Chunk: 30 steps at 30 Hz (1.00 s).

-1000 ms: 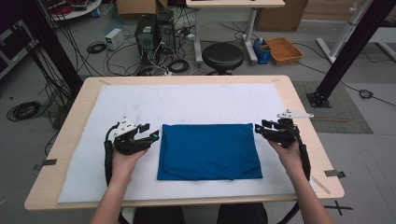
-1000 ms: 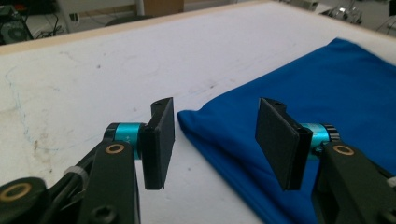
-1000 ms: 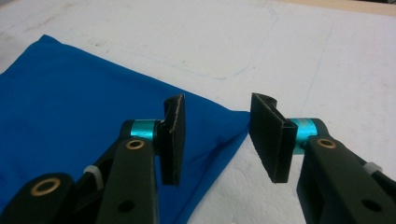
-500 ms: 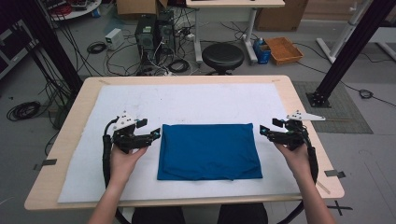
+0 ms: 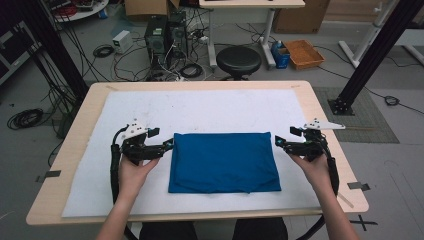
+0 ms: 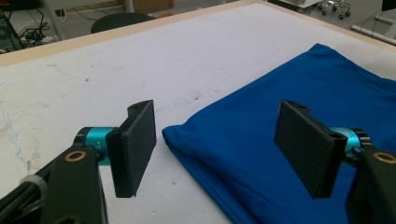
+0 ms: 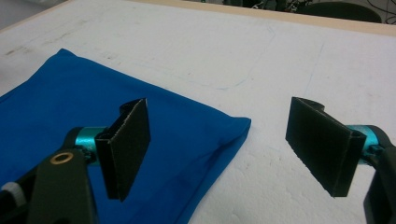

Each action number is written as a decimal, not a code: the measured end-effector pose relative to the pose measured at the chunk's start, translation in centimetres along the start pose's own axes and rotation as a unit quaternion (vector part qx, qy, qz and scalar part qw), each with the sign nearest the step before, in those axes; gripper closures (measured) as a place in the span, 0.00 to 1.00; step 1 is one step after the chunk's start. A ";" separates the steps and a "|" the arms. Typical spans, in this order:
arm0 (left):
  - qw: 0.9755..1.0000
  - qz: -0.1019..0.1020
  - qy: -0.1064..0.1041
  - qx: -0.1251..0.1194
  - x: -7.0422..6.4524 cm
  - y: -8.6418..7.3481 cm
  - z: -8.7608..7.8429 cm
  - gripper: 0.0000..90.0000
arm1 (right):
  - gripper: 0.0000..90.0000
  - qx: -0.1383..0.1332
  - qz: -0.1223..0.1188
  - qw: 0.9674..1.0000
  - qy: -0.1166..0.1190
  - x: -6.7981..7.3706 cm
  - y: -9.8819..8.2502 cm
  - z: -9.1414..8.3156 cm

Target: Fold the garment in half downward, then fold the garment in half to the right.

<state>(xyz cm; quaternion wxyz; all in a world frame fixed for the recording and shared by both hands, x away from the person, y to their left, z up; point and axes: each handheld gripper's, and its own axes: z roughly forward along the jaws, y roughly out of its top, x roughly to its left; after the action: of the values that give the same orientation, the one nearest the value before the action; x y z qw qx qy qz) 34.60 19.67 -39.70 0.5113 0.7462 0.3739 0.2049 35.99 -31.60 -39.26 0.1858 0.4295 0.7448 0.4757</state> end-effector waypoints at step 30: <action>1.000 -0.013 -0.008 0.001 -1.5 0.7 -1.3 0.33 | 0.28 -0.007 -0.005 1.000 0.024 0.7 1.0 0.8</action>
<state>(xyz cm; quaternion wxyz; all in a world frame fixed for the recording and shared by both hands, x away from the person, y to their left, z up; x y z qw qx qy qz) 33.00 19.17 -38.43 0.5165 0.7434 0.3794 0.1916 36.60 -30.36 -38.72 0.1734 0.4133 0.7478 0.4898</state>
